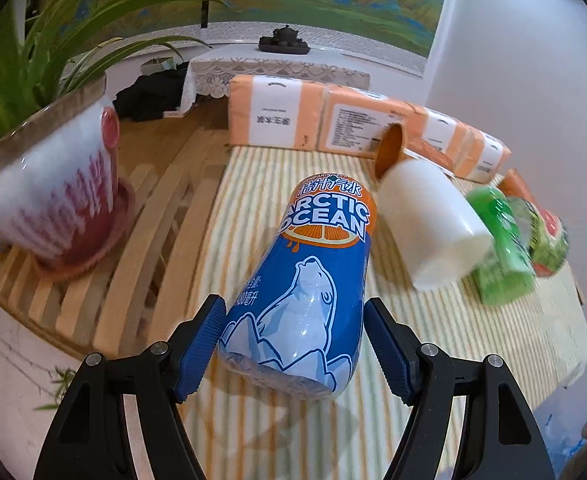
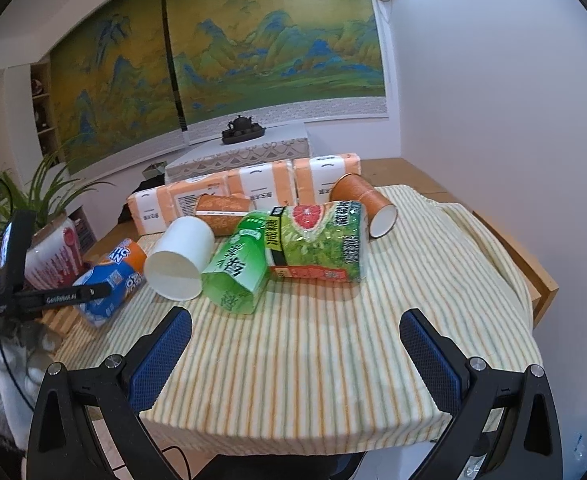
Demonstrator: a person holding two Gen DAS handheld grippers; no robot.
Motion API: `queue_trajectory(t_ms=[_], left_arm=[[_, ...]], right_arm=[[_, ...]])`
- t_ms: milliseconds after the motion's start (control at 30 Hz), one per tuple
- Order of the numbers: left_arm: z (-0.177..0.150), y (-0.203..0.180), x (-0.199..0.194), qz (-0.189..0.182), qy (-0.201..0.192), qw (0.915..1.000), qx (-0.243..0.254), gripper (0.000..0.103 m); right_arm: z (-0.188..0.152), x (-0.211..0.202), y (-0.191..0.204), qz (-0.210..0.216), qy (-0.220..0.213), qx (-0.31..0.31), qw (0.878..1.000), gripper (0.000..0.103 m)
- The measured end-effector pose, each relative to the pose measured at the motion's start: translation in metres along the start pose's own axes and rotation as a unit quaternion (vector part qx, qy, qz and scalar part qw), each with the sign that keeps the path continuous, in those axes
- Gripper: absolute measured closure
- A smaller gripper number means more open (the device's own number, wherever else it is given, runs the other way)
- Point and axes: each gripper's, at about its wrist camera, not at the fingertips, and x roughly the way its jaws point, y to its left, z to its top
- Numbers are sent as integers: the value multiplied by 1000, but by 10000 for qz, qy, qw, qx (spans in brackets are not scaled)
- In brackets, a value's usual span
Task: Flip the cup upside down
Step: 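Lift the blue bottle with the left gripper and carry it toward the right gripper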
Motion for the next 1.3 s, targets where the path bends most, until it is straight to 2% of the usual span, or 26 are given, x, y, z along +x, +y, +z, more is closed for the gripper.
queue_trajectory(t_ms=[167, 267, 500, 533, 567, 633, 867, 967, 1000, 1100, 1133, 1167, 1267, 1300], left_arm=[[-26, -16, -22, -105, -71, 9998, -170, 28], [-36, -30, -29, -194, -98, 9997, -67, 28], [-41, -43, -28, -307, -65, 9994, 129, 28], [-41, -43, -28, -333, -61, 9993, 143, 24], [-42, -43, -28, -341, -69, 9993, 157, 14], [-43, -38, -33, -326, -150, 9993, 138, 7], [-59, -7, -64, -84, -418, 9991, 42, 6], [-73, 14, -80, 4, -450, 9989, -88, 6], [-77, 20, -85, 36, -458, 9989, -124, 6], [-87, 40, -98, 156, -470, 9984, -273, 6], [-91, 48, -101, 202, -457, 9981, -353, 6], [-92, 52, -103, 234, -448, 9978, -420, 6], [-97, 69, -107, 337, -415, 9964, -662, 6], [-98, 76, -107, 357, -393, 9956, -767, 6]], right_arm=[[-4, -2, 6, 155, 19, -102, 9998, 0], [-5, -4, 10, 213, 9, -240, 9995, 0], [0, -5, 18, 407, -6, -624, 9972, 0], [1, -4, 20, 450, -1, -688, 9966, 0], [2, -3, 23, 507, 9, -754, 9959, 0], [5, 1, 29, 681, 84, -919, 9934, 0], [15, 5, 63, 1129, 401, -1530, 9809, 0], [17, 3, 86, 1335, 335, -2103, 9679, 0], [18, 2, 94, 1420, 289, -2401, 9599, 0], [21, 7, 119, 1802, 223, -3539, 9175, 0], [20, 10, 128, 2019, 231, -4034, 8922, 0], [19, 11, 133, 2138, 252, -4294, 8771, 0], [15, 16, 156, 2519, 381, -5200, 8153, 1], [10, 18, 166, 2641, 386, -5572, 7863, 1]])
